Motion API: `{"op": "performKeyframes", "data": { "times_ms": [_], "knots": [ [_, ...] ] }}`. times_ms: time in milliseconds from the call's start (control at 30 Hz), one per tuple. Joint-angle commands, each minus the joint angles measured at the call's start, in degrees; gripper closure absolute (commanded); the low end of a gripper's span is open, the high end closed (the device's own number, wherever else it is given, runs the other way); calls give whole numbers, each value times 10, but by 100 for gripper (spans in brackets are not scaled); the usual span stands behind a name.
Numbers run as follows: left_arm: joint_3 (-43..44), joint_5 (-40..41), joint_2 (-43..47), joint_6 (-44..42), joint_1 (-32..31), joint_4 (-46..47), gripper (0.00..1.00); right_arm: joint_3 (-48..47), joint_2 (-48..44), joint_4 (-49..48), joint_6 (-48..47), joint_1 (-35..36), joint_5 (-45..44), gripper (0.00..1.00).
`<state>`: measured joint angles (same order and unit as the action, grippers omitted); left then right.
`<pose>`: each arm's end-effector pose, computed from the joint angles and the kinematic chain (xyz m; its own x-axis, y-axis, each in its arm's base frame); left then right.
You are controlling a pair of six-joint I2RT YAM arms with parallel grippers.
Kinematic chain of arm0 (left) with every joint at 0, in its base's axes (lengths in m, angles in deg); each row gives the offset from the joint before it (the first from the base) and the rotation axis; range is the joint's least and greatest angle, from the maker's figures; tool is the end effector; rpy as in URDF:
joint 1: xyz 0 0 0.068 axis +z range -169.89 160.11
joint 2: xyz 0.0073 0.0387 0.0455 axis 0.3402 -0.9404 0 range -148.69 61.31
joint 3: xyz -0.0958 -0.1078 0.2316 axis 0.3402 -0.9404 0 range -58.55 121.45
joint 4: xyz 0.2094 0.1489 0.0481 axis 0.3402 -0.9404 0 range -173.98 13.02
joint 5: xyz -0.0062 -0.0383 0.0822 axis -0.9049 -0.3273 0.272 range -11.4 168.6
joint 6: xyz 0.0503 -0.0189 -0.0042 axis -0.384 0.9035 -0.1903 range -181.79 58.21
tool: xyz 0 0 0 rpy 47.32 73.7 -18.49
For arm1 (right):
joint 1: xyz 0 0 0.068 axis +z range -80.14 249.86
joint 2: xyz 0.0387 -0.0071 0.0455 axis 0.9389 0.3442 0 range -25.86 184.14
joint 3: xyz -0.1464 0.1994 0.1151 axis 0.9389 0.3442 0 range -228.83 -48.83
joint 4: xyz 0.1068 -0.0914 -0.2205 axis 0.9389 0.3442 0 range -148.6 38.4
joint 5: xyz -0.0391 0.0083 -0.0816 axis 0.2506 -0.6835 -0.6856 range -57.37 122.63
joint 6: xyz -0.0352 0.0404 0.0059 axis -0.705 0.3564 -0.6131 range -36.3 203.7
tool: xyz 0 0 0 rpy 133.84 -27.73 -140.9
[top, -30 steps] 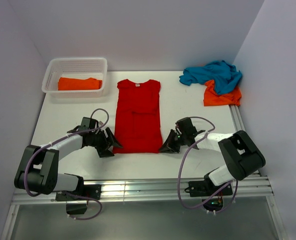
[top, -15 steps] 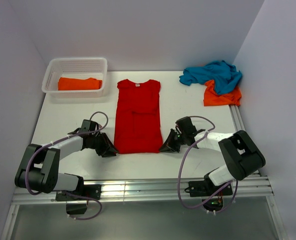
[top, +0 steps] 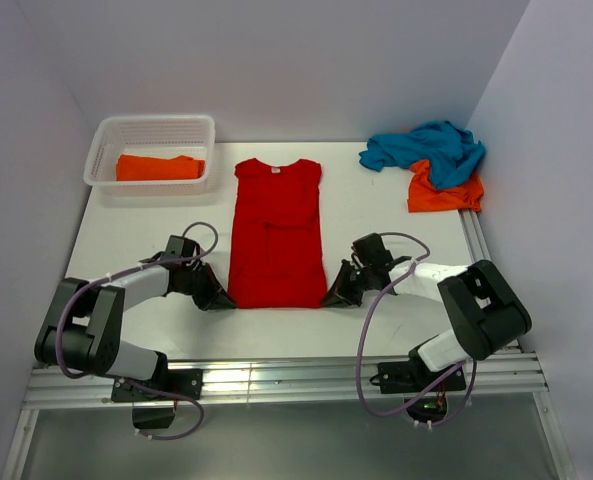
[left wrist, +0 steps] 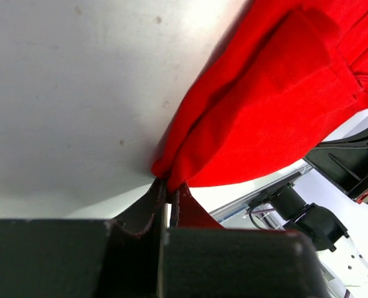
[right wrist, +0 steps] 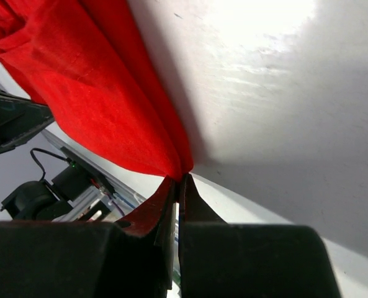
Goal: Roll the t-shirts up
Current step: Roll the tshirt
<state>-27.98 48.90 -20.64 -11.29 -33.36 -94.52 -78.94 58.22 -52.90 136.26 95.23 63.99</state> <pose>0.2104 -0.0685 0.1231 -0.8671 -0.4815 0.1279 -0.4612 0.6787 -0.5716 0.2071 0.1188 0.1232 -0.9531 0.2985 0.0494 0.2523 0.6942 0.6742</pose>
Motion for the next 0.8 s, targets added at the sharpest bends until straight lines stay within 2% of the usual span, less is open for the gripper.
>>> {"op": "performKeyframes", "data": {
  "times_ms": [0,233,400,567,767],
  "knots": [
    [-2,31,15,-1,0,-36,100,1,-21,48,-14,2,6,100],
    [-84,-17,93,67,-16,-28,100,20,-49,135,-24,2,39,100],
    [-86,-21,152,121,-51,-74,100,15,-109,200,-26,3,47,100],
    [-44,-19,202,148,-54,-147,100,-12,-139,251,-25,2,53,100],
    [19,-28,146,121,-41,-187,100,-57,-110,292,-36,1,71,100]
  ]
}}
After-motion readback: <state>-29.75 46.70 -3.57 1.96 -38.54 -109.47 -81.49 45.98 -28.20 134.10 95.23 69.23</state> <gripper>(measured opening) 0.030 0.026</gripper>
